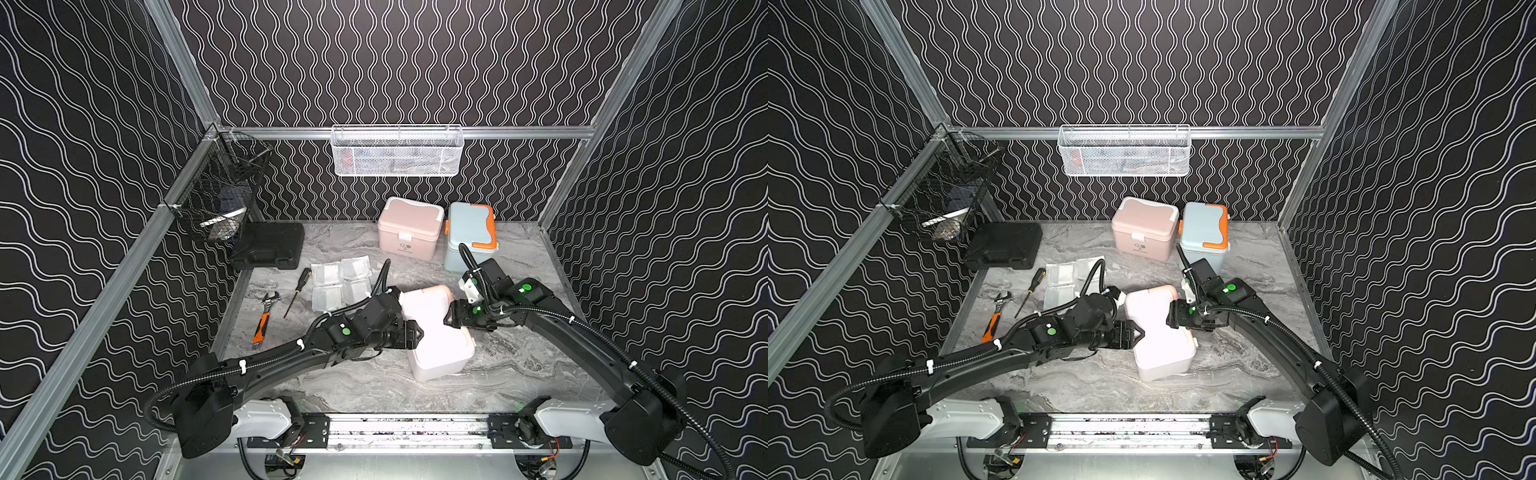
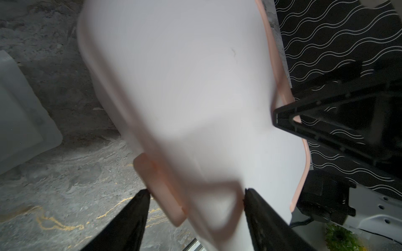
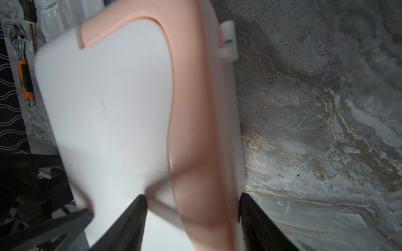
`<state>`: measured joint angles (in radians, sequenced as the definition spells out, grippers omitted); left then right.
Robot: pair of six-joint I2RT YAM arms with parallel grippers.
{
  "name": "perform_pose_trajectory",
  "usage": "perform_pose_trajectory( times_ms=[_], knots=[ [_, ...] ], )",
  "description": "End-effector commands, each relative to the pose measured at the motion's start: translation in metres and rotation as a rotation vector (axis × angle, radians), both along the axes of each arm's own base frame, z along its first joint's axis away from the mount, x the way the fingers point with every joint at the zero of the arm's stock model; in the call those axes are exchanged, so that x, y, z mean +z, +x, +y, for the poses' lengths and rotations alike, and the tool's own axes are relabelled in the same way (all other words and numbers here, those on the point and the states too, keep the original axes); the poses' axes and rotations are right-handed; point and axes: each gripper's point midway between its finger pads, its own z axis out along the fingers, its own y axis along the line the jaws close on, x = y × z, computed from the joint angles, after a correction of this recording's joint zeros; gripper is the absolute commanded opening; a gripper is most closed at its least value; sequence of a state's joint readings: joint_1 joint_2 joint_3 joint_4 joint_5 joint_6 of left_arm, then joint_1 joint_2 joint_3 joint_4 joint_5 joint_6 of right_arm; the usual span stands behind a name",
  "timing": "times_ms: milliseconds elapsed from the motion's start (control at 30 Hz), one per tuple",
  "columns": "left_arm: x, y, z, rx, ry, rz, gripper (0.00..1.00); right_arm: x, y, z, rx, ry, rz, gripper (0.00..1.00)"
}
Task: Open first aid kits and take out gauze
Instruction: Move the first aid kit to the center of the board.
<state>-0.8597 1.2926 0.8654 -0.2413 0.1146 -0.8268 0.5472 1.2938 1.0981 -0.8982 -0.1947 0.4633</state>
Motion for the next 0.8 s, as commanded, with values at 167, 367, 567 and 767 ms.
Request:
perform_pose_trajectory(
  times_ms=[167, 367, 567, 767],
  knots=[
    [0.009, 0.014, -0.017, -0.011, -0.116, -0.001, 0.72, -0.011, -0.003, 0.013, 0.018, 0.055, 0.049, 0.67],
    [0.009, 0.036, -0.010, 0.014, -0.129, -0.002, 0.71, -0.012, 0.013, 0.020, 0.001, 0.072, 0.021, 0.67],
    [0.005, 0.073, 0.000, 0.045, -0.153, -0.001, 0.72, -0.003, 0.054, 0.033, -0.018, 0.128, -0.023, 0.67],
    [-0.004, 0.098, 0.004, 0.049, -0.165, 0.021, 0.75, -0.014, 0.078, 0.026, -0.071, 0.104, -0.017, 0.73]
  ],
)
